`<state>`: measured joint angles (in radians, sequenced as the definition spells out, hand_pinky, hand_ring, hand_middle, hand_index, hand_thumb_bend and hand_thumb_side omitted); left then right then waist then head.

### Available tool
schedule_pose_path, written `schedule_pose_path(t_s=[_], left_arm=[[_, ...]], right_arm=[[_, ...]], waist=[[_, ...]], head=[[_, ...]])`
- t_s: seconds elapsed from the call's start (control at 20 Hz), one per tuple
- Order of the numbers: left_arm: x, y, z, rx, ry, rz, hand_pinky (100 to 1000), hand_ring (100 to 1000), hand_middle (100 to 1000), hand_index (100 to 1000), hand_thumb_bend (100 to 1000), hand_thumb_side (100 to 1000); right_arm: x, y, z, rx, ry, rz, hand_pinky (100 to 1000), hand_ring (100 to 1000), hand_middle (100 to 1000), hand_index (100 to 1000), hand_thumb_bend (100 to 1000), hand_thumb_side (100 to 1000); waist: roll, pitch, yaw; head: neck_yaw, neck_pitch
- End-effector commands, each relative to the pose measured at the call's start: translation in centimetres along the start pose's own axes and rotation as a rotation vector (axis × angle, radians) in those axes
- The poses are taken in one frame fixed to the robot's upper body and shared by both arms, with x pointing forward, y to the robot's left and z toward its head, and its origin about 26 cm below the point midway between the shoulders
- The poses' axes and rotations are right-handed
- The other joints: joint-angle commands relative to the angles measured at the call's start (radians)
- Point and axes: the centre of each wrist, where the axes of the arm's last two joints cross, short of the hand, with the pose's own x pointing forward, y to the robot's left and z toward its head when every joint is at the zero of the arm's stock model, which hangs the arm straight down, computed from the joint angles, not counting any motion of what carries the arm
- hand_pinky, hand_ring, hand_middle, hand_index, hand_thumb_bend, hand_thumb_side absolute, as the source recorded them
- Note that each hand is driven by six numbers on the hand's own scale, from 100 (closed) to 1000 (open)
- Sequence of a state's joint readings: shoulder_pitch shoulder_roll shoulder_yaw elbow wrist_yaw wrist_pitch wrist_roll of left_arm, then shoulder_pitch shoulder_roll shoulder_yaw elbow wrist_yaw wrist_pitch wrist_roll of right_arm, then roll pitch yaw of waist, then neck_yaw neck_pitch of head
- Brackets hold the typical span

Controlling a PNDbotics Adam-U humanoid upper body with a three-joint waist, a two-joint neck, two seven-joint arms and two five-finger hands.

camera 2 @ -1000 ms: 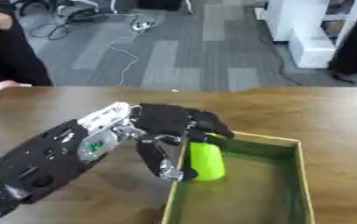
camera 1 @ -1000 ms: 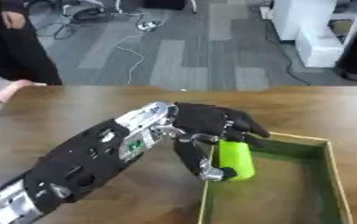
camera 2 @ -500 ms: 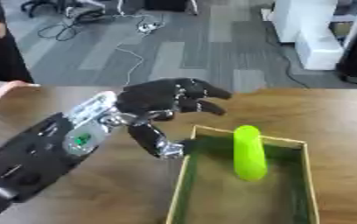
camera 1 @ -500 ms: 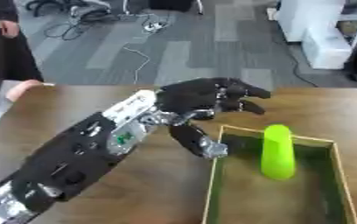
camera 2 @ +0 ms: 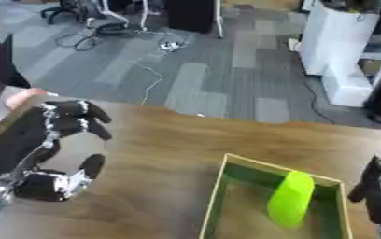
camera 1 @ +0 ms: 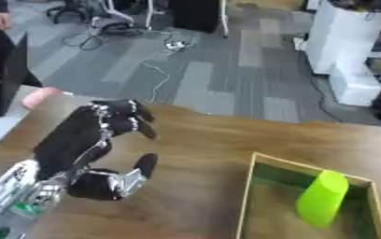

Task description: Pick up objects on the table and place them in the box.

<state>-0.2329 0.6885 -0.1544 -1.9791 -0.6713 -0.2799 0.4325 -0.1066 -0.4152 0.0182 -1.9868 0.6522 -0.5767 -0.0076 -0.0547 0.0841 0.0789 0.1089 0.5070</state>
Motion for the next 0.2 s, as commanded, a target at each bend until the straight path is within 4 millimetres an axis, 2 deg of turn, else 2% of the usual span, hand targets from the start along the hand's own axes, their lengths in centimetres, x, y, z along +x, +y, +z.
schedule_pose_path(t_s=[0.05, 0.2], left_arm=[[0.6, 0.06, -1.22, 0.248, -0.065, 0.077, 344, 475, 562, 586, 556, 1000], [0.88, -0.05, -2.19, 0.359, -0.153, 0.111, 360, 477, 559, 588, 545, 1000]], right_arm=[[0.61, 0.59, 1.0, -0.044, 0.016, 0.038, 151, 245, 316, 436, 100, 1000], [1.15, 1.5, 1.98, -0.069, 0.023, 0.057, 150, 243, 311, 433, 100, 1000]], waist=[[-0.007, -0.015, 0.023], [-0.014, -0.019, 0.054]], head=[[-0.038, -0.045], [-0.029, -0.079]])
